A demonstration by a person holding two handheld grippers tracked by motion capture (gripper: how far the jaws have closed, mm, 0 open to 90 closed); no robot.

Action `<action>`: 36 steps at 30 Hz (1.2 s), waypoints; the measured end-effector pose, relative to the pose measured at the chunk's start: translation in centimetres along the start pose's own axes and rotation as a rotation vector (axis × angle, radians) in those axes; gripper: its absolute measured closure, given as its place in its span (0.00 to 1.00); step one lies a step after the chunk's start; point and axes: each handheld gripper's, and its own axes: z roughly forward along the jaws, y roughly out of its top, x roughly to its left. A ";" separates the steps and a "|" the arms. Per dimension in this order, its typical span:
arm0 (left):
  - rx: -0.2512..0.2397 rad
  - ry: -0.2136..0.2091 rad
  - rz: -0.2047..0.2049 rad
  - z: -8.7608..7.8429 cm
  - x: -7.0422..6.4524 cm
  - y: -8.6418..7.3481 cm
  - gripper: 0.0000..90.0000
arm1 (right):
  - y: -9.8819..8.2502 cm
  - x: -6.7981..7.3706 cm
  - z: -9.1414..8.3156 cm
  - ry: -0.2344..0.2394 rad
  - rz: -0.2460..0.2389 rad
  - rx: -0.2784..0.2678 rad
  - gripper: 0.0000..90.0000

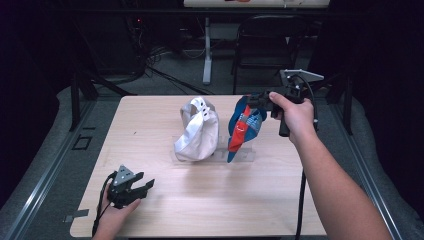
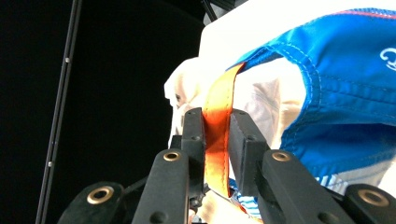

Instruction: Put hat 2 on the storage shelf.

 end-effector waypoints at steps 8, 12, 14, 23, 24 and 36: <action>0.007 -0.005 0.000 0.0 0.0 0.0 0.54 | -0.4 -1.1 0.8 -0.014 0.010 0.012 0.86; 0.006 -0.006 -0.005 0.0 0.0 0.0 0.54 | -0.6 -1.3 0.9 -0.021 0.006 0.023 0.86; 0.007 -0.007 -0.006 0.0 0.0 0.0 0.54 | -0.7 -1.2 0.8 -0.028 0.003 0.018 0.86; -0.006 -0.006 -0.012 0.1 0.0 -0.1 0.54 | -0.9 -1.3 -0.3 -0.055 -0.014 0.002 0.83; -0.006 -0.005 -0.012 0.1 0.0 -0.1 0.54 | -0.9 -1.4 -0.7 -0.059 -0.022 0.002 0.83; -0.005 -0.005 -0.012 0.1 0.0 -0.1 0.54 | -1.1 -1.3 -1.9 -0.081 -0.050 -0.020 0.80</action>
